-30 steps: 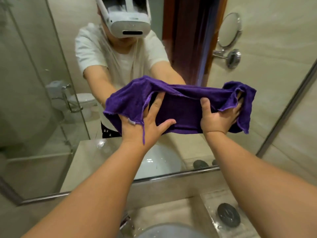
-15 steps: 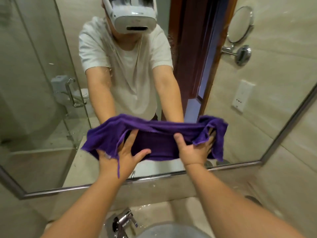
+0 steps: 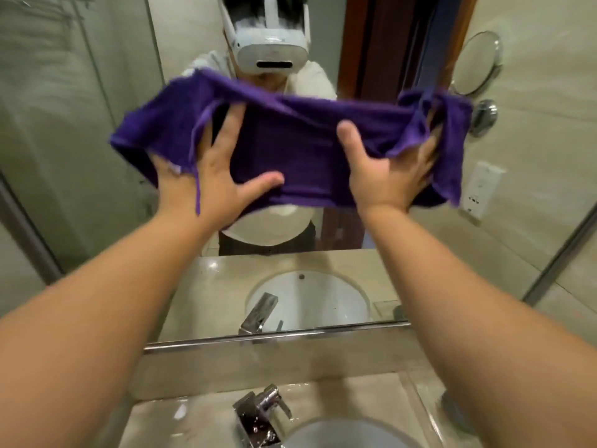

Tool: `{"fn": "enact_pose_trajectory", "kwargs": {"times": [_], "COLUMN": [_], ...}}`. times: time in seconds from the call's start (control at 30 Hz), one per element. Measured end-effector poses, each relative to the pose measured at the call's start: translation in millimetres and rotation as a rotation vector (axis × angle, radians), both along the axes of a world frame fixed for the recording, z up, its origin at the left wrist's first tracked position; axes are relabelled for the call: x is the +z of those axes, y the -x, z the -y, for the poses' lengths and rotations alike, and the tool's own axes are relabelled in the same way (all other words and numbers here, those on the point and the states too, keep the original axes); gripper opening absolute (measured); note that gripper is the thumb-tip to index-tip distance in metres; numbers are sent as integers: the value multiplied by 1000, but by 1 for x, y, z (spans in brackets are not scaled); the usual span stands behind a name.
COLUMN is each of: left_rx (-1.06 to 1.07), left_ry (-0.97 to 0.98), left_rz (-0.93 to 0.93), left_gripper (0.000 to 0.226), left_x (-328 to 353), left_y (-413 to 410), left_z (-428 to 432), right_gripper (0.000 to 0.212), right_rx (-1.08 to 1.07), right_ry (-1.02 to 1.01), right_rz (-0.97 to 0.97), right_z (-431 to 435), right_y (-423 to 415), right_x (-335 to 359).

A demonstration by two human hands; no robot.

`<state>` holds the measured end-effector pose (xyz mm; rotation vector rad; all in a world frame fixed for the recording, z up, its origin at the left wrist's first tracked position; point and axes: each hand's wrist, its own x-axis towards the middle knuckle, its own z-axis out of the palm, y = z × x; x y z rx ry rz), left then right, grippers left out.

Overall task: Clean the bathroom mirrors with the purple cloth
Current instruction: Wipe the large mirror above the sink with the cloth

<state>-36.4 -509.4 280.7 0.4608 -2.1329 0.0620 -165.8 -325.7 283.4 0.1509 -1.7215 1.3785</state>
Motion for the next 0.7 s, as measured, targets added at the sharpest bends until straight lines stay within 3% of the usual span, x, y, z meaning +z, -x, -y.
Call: {"fn": "enact_pose_trajectory", "kwargs": {"times": [0.1, 0.2, 0.43, 0.57, 0.7], "left_rx": [8, -7, 4, -25, -77], "left_ry": [35, 4, -67, 8, -29], "left_rz": [-50, -70, 10, -3, -15], "left_gripper": [101, 100, 100, 100, 99], "left_x": [35, 27, -82, -134, -173], "left_y": [2, 3, -5, -8, -7], "left_z": [1, 1, 1, 5, 10], "right_gripper": [131, 129, 127, 133, 126], "right_rx": [-33, -57, -47, -19, -94], "right_ry": [-52, -99, -207, -227, -267], "right_rz": [-79, -90, 23, 145, 91], "right_z": [0, 1, 3, 6, 6], "right_y": [9, 12, 3, -5, 6], "right_x": [45, 41, -61, -127, -162]}}
